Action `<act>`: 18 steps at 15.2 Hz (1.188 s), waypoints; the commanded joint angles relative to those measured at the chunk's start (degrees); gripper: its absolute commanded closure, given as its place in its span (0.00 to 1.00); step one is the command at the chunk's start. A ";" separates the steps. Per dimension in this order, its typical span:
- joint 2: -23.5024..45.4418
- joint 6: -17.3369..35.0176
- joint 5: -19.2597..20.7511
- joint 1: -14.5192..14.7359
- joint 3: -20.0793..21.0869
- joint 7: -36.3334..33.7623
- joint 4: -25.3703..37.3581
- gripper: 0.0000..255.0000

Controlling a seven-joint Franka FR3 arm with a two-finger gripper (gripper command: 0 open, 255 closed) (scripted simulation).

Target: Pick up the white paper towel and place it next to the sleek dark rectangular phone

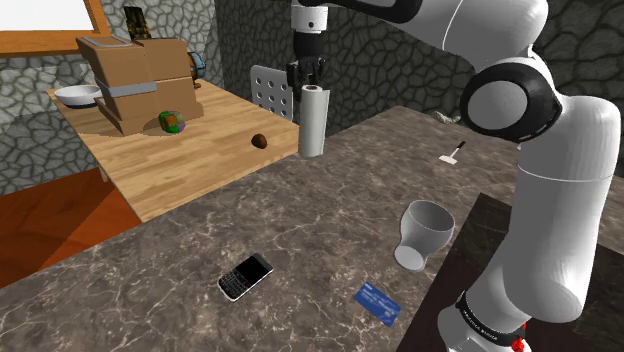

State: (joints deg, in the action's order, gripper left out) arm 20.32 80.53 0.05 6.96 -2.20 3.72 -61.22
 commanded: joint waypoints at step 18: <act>-10.27 4.08 1.51 15.50 9.19 -24.41 -14.68 1.00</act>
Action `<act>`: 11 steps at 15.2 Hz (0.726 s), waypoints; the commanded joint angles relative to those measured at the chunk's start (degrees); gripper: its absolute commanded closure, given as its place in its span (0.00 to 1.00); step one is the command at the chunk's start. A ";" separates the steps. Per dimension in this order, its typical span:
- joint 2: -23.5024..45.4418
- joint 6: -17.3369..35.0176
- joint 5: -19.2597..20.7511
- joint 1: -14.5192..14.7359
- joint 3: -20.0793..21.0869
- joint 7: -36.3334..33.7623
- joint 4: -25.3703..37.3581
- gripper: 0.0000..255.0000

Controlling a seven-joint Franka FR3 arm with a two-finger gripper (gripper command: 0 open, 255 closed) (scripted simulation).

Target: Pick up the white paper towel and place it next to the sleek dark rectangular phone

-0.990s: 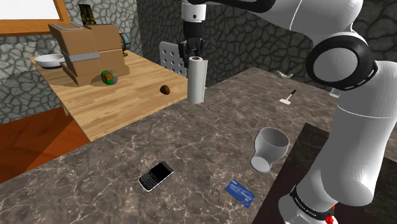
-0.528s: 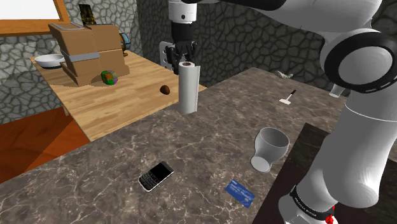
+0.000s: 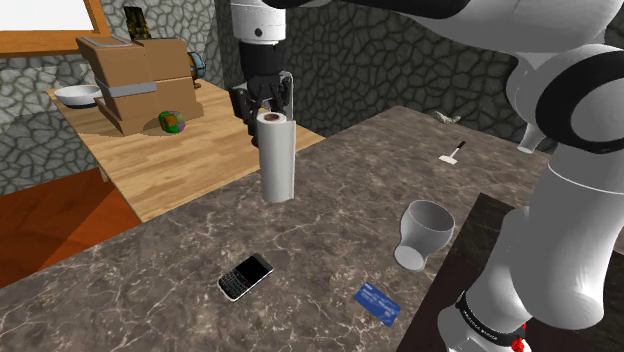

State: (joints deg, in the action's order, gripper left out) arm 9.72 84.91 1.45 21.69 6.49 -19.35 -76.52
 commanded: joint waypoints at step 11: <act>6.04 -2.64 1.96 10.42 6.08 -15.93 8.35 1.00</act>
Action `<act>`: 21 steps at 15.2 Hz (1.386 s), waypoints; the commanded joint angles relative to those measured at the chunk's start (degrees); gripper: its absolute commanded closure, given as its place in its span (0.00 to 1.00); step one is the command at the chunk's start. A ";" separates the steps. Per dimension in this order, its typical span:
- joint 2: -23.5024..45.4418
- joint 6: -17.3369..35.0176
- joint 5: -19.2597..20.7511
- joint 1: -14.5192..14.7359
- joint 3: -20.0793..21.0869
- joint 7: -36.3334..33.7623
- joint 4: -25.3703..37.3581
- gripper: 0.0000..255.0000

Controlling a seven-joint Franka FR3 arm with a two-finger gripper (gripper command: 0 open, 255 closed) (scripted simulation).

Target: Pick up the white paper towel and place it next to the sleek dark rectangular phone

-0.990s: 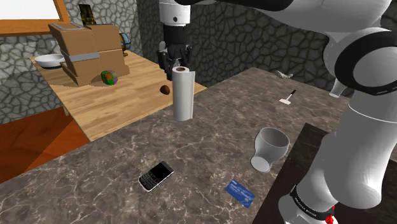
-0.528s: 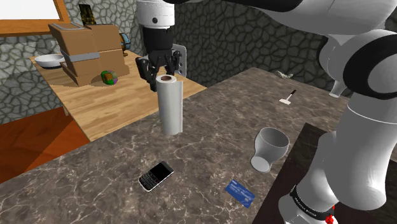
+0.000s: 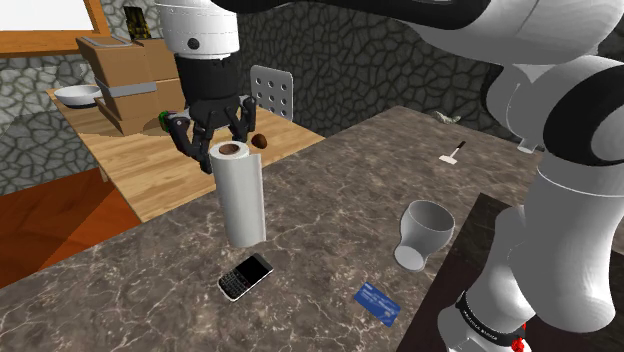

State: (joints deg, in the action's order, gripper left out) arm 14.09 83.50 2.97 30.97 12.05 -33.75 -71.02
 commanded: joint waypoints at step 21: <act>9.97 3.59 3.13 10.54 3.73 -13.50 5.91 1.00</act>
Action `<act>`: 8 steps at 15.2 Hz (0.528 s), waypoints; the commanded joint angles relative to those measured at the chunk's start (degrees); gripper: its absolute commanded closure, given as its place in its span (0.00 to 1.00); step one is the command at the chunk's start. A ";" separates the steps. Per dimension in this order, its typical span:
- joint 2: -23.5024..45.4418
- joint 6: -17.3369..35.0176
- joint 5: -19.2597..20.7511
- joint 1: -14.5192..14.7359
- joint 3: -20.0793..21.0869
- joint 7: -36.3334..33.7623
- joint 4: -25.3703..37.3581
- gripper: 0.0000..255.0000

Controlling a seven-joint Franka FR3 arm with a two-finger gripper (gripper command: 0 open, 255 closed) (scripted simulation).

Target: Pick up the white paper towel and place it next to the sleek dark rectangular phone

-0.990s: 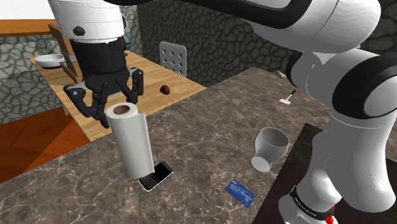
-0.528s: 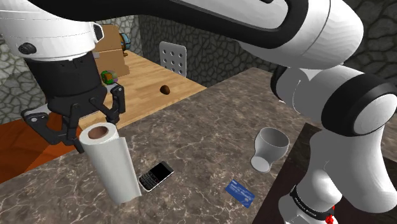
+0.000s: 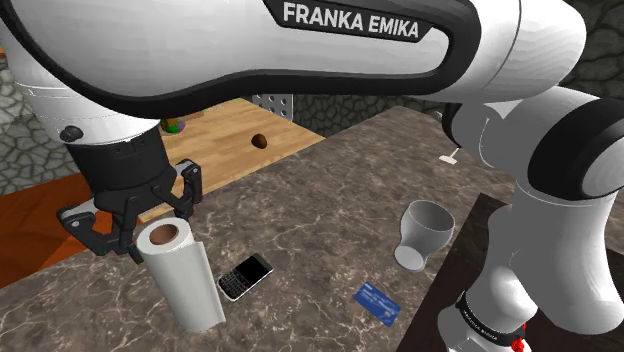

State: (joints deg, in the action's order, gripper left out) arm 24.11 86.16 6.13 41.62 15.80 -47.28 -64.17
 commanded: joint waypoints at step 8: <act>-0.81 3.28 -0.22 -0.45 -0.03 0.03 -4.05 1.00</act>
State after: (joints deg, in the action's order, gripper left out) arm 23.31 89.43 5.91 41.18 15.78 -47.24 -68.20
